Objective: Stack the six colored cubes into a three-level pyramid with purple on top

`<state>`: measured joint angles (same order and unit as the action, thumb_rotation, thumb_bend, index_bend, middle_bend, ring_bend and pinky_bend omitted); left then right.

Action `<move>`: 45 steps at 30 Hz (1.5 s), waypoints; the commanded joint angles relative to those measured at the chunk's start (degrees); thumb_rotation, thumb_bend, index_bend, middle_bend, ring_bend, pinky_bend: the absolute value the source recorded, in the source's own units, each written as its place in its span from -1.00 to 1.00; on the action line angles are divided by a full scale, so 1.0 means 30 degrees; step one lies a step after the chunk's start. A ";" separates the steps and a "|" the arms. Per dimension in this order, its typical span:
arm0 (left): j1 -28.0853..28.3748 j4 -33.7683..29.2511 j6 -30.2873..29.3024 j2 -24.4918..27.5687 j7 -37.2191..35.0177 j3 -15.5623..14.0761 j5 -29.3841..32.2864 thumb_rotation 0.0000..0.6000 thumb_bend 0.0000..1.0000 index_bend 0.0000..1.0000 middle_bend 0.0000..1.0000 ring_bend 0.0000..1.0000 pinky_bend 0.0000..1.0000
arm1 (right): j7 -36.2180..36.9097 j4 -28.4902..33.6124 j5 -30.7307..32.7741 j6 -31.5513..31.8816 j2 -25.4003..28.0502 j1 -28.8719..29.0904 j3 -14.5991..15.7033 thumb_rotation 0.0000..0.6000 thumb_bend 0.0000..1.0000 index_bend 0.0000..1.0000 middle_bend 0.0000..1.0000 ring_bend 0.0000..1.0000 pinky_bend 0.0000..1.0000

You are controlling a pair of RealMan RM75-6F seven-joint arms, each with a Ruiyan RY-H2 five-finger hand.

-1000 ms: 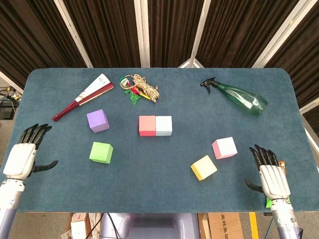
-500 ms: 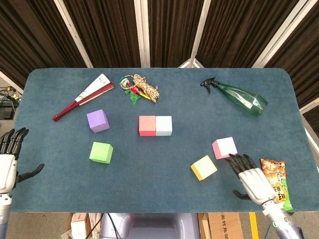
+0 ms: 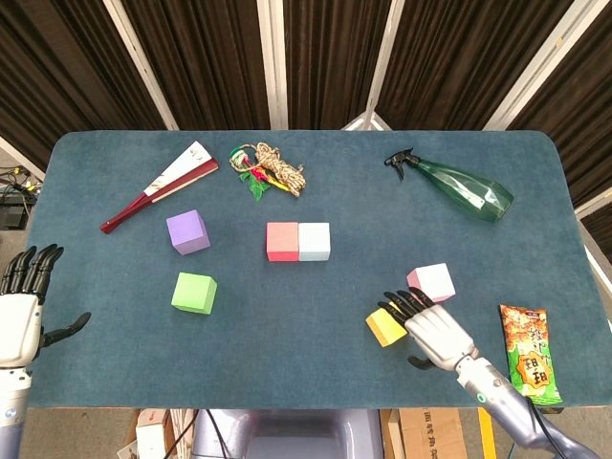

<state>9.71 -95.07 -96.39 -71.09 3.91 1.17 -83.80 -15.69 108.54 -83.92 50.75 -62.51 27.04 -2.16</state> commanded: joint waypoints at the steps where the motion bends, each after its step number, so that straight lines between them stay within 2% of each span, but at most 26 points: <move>1: -0.0099 -0.0007 0.0039 -0.0060 0.0000 0.0109 -0.0055 1.00 -0.67 -0.81 -0.86 -1.00 -1.00 | -0.0143 -0.0163 0.0418 -0.0302 -0.0275 0.0348 -0.0209 1.00 -0.50 -0.85 -0.94 -0.97 -0.96; 12: -0.0480 -0.0151 0.0181 -0.0278 -0.0034 0.0658 -0.0024 1.00 -0.67 -0.81 -0.86 -1.00 -1.00 | -0.0500 -0.1067 0.1226 -0.1205 -0.1239 0.1484 -0.0299 1.00 -0.50 -0.64 -0.84 -0.97 -0.96; 25: -0.0840 -0.0281 0.0163 -0.0543 0.0387 0.0983 -0.0267 1.00 -0.67 -0.80 -0.86 -1.00 -1.00 | -0.0201 -0.2591 0.1905 -0.1959 -0.2070 0.2538 -0.0407 1.00 -0.50 -0.61 -0.69 -0.92 -0.96; 34: -0.0950 -0.0268 0.0418 -0.0751 0.0628 0.1217 -0.0223 1.00 -0.67 -0.79 -0.86 -1.00 -1.00 | 0.0644 -0.3481 0.1669 -0.1827 -0.2310 0.2738 -0.0190 1.00 -0.50 -0.55 -0.65 -0.91 -0.96; 45: -0.1052 -0.0260 0.0666 -0.0889 0.0738 0.1395 -0.0293 1.00 -0.67 -0.78 -0.87 -1.00 -1.00 | 0.1609 -0.4124 0.1099 -0.1715 -0.2470 0.2834 0.0265 1.00 -0.50 -0.44 -0.50 -0.82 -0.96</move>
<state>6.56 -95.86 -94.41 -73.74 6.13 5.33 -84.69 -10.97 96.27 -80.54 45.58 -69.84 35.51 -1.46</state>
